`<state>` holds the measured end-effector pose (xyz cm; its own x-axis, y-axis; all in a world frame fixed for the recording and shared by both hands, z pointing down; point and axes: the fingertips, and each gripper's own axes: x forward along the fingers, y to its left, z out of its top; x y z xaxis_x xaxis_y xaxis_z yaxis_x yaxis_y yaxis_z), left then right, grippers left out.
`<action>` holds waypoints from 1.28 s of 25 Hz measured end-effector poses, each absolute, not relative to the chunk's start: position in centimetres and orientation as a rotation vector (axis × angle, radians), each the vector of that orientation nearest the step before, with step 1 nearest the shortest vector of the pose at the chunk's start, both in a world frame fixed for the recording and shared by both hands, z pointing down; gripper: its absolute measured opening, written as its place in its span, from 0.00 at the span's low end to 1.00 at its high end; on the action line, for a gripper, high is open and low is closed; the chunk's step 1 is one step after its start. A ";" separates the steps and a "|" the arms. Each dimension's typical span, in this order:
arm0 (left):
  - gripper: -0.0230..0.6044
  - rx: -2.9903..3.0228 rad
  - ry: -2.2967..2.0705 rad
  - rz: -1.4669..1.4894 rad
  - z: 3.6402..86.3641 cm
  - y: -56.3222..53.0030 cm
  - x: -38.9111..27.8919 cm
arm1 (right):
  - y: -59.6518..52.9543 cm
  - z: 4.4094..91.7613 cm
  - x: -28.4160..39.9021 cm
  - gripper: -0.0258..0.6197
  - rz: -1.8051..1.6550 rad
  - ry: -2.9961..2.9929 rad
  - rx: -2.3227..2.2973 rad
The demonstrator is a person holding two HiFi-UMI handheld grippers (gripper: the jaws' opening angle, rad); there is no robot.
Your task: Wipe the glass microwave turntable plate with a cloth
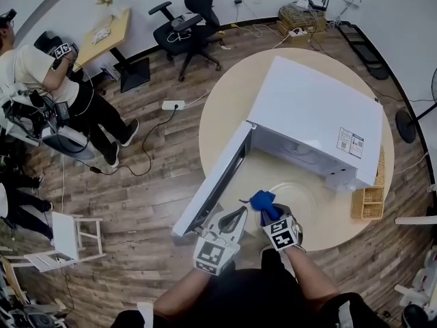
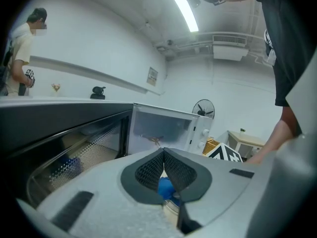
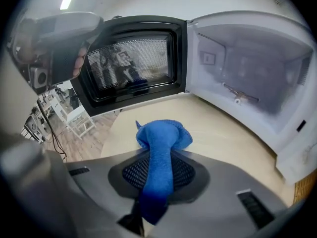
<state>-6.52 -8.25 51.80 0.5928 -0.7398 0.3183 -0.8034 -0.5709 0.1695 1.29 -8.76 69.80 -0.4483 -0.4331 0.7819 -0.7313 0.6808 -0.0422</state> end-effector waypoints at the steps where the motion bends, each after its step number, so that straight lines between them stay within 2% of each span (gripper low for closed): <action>1: 0.05 2.524 -1.263 0.306 51.9 -8.2 -6.6 | -8.8 69.8 1.3 0.16 0.484 -2.108 0.893; 12: 0.05 2.550 -1.242 0.285 51.2 -8.2 -5.2 | -9.0 69.7 2.0 0.15 0.489 -2.097 0.931; 32: 0.05 2.625 -1.093 0.319 51.5 -8.7 -0.4 | -9.4 69.8 12.4 0.15 0.529 -1.941 1.184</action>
